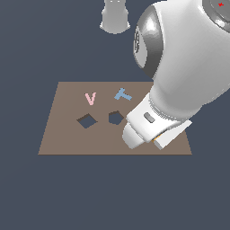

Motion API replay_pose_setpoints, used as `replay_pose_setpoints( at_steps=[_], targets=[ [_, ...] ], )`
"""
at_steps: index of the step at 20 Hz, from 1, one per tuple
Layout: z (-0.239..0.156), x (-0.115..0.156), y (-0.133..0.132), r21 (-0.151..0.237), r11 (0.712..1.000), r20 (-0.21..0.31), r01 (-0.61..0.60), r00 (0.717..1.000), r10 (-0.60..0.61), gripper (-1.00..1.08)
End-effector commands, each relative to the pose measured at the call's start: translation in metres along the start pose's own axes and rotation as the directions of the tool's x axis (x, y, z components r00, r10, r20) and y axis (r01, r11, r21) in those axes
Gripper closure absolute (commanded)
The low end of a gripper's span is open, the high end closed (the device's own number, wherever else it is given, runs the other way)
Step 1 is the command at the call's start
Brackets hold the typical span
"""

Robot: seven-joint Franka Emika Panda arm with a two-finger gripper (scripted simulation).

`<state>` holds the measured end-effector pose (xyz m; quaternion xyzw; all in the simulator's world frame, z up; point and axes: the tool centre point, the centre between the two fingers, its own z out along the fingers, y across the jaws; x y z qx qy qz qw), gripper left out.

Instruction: Insert a designated object into the corresponding slot on a board.

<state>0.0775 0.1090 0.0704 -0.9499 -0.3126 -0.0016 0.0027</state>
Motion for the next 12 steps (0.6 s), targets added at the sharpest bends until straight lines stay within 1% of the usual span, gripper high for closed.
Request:
replay_pose_setpoints(
  at_steps=[1,6,12],
  targets=[
    [0.009,0.009,-0.007,-0.002,0.998,0.002,0.057,0.998,-0.057,-0.92],
    [0.019,0.018,-0.017,-0.003,0.993,0.005,0.12,0.993,-0.12,-0.92],
    [0.022,0.019,-0.019,-0.002,0.992,0.005,0.125,0.992,-0.125,-0.92]
  ],
)
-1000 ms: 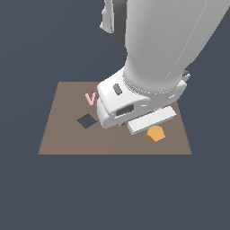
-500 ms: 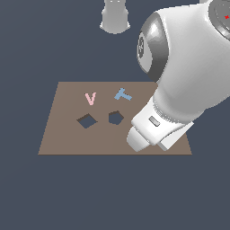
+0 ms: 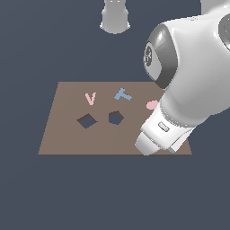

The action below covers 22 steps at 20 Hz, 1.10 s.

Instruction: Insert a designated object into the corresponding slot on a board.

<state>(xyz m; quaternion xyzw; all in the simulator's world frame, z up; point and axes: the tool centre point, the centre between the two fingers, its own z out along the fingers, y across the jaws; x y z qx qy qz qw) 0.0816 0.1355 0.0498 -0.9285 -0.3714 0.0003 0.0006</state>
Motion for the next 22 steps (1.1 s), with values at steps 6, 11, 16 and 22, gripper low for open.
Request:
replay_pose_setpoints(
  at_steps=[6,11,16,22],
  targets=[
    [0.018,0.0,0.0,-0.001,1.0,0.0,0.005,1.0,-0.005,-0.92],
    [0.02,0.0,0.0,-0.001,1.0,0.0,0.006,1.0,-0.006,1.08],
    [0.02,0.0,0.0,-0.001,1.0,0.0,0.006,1.0,-0.006,1.08],
    [0.019,0.0,0.0,-0.002,1.0,0.0,0.008,1.0,-0.008,1.08]
  ],
)
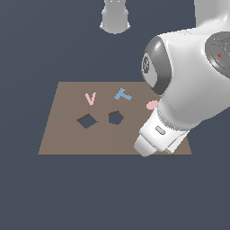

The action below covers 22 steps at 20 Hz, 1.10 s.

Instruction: Insert a designated object into the corresponding slot on a board.

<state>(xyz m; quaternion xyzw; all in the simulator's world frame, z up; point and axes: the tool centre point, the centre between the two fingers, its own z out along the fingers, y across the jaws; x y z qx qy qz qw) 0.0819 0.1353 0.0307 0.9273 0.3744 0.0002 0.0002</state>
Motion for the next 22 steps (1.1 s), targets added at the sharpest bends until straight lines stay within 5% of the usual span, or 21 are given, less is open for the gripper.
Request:
replay_pose_setpoints(
  at_steps=[1,14,22],
  targets=[
    [0.0,-0.001,0.0,0.0,1.0,0.0,0.005,1.0,-0.005,1.08],
    [-0.001,-0.017,-0.008,0.0,0.982,0.0,0.19,0.982,-0.19,1.08],
    [-0.003,-0.039,-0.014,-0.001,0.911,0.0,0.413,0.911,-0.413,1.08]
  ],
)
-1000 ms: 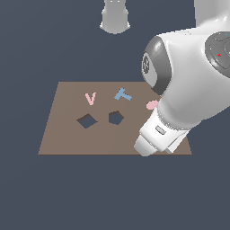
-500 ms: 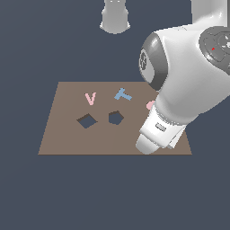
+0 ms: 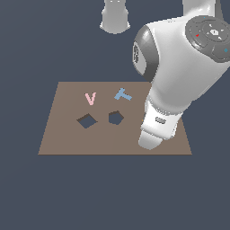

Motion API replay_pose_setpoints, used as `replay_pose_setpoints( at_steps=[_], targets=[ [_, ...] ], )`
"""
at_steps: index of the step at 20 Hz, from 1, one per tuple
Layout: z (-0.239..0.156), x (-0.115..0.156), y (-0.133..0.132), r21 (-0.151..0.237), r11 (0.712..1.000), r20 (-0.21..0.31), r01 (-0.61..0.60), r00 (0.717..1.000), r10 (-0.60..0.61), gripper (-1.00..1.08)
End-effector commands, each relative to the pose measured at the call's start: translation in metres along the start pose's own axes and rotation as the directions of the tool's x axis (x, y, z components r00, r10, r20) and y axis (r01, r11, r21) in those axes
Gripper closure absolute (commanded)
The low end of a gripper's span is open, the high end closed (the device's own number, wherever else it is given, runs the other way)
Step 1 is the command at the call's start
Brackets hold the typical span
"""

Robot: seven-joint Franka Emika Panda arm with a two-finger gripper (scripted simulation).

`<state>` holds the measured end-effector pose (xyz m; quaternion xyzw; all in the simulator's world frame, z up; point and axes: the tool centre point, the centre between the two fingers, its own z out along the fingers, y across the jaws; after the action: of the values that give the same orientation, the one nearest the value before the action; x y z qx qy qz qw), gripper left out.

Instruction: Insert a designated object into the corresponding slot on a board.

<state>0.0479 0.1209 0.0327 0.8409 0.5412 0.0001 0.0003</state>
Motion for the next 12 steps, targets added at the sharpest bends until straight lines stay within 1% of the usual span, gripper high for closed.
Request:
replay_pose_setpoints(
  at_steps=[1,3,6,9,12],
  targets=[
    [-0.001,-0.007,-0.004,-0.001,0.996,0.0,0.085,0.996,-0.085,1.08],
    [-0.001,-0.014,-0.007,-0.001,0.987,0.0,0.158,0.987,-0.158,1.08],
    [-0.002,-0.025,-0.01,-0.001,0.963,0.0,0.27,0.963,-0.27,1.08],
    [-0.003,-0.036,-0.012,-0.001,0.926,0.0,0.377,0.926,-0.377,1.08],
    [-0.003,-0.047,-0.013,-0.001,0.879,0.0,0.477,0.879,-0.477,1.08]
  ],
)
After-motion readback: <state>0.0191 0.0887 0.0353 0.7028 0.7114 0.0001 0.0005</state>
